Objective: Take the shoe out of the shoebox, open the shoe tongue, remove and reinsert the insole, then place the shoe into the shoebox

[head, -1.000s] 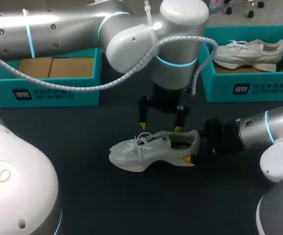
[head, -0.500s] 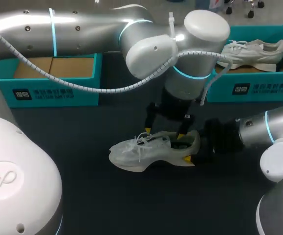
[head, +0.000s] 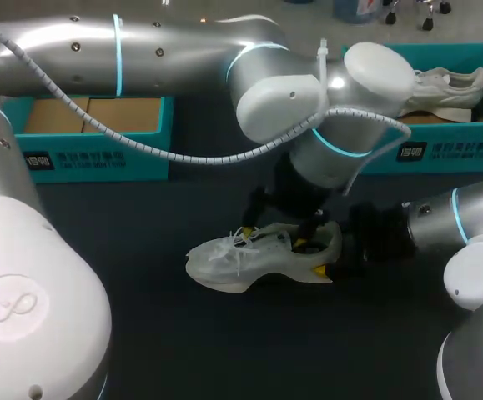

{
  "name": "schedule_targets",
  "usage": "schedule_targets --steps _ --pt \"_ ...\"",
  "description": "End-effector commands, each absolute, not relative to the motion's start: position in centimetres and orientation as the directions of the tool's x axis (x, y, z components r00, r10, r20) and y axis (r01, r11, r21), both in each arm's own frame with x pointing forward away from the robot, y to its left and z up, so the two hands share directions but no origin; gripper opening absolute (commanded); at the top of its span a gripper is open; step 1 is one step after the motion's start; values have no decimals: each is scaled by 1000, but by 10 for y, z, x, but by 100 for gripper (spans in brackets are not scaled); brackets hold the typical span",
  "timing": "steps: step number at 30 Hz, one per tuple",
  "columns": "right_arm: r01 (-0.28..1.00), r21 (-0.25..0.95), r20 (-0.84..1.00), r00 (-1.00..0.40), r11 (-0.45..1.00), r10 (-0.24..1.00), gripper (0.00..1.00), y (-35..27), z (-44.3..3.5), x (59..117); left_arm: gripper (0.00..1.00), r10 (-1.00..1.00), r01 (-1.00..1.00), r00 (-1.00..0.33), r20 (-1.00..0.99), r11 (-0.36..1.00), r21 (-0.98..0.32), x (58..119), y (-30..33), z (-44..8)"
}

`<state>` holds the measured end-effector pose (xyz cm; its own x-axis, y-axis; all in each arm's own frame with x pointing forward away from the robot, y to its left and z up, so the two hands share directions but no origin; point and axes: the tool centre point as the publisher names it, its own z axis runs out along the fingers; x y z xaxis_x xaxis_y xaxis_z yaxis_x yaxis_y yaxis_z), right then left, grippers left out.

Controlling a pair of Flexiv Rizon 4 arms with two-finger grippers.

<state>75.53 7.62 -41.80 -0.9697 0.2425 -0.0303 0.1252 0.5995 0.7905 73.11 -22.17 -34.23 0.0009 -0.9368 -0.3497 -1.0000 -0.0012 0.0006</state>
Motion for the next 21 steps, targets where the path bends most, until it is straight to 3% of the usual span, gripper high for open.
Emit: schedule_targets --steps 1,7,9,10,13,14,21 --pt "126 787 -31 -969 603 244 0 78 -419 755 100 -932 -999 37 -359 -40 0 730 -214 -339" --pt "126 787 -31 -969 603 244 0 78 -419 755 100 -931 -993 108 -348 -118 6 727 -194 -332" --pt "126 787 -31 -969 603 244 0 78 -419 755 76 -935 -991 119 -334 -131 15 726 -189 -331" --pt "126 787 -31 -969 603 244 0 78 -419 755 73 -937 -990 127 -326 -140 19 725 -187 -330" --pt "126 787 -31 -969 603 244 0 78 -419 755 31 -955 -989 112 -274 -133 58 724 -183 -329" --pt "126 787 -31 -969 603 244 0 78 -419 755 0 -960 -990 106 -261 -127 65 723 -182 -329" --pt "126 787 -31 -969 603 244 0 78 -419 755 0 -991 -986 66 -115 -83 141 721 -180 -327"
